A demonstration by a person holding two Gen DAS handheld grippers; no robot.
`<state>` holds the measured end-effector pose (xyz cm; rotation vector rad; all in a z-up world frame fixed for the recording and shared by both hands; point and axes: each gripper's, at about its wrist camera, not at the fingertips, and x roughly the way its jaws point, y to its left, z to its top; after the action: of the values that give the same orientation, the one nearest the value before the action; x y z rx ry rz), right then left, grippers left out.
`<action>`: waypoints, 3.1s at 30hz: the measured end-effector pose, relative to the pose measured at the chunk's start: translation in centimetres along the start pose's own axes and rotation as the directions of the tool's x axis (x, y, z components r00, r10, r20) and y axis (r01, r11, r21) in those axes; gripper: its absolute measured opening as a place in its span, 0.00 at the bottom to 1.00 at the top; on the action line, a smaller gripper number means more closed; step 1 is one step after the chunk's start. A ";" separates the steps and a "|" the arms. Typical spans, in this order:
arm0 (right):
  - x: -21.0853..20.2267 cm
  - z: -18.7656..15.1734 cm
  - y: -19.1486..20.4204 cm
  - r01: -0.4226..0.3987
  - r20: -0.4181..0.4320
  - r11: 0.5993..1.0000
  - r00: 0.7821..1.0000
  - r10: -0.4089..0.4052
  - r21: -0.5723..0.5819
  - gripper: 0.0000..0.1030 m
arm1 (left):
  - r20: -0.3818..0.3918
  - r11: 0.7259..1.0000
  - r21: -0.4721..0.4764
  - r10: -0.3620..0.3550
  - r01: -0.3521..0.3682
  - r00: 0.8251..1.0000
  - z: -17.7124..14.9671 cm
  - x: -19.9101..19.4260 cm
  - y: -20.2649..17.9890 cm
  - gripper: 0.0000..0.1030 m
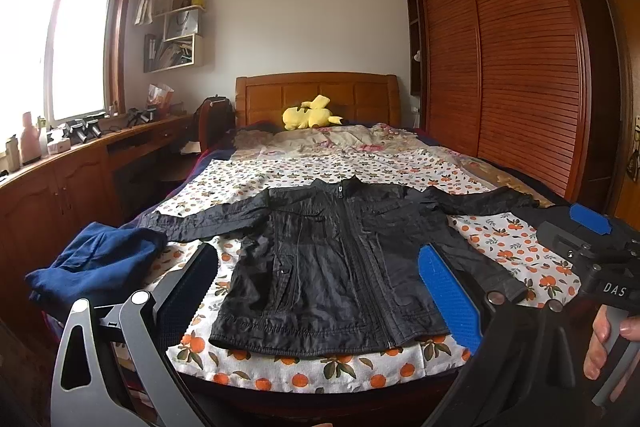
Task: Fold large clothes
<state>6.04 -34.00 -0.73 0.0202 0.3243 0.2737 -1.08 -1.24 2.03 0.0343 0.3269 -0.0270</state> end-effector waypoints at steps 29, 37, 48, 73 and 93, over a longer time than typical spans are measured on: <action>-0.3 0.4 -0.6 0.012 0.009 1.000 1.000 -0.012 0.005 0.94 | 0.008 1.000 0.002 0.003 -0.004 1.000 0.0 -0.5 0.0 0.98; -0.3 0.3 -0.5 0.011 0.009 1.000 1.000 -0.011 0.003 0.94 | 0.007 1.000 0.001 0.004 -0.004 1.000 0.0 -0.5 0.1 0.98; 3.0 -0.9 0.3 -0.052 -0.043 0.999 0.998 0.051 -0.011 0.94 | -0.075 1.000 -0.003 0.005 -0.005 0.997 -2.1 3.6 1.9 0.98; 23.1 -2.6 5.7 -0.225 -0.184 0.966 0.962 0.200 -0.128 0.94 | -0.333 0.995 0.008 0.099 -0.102 0.938 -7.2 18.1 13.1 0.98; 35.6 -3.5 8.8 -0.306 -0.248 0.945 0.930 0.272 -0.114 0.94 | -0.411 0.978 -0.089 0.136 -0.189 0.901 -6.0 32.4 22.7 0.98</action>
<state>35.02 -16.06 -14.58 -0.1153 0.5315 0.5972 28.42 20.97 -13.39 -0.0611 0.7395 0.1706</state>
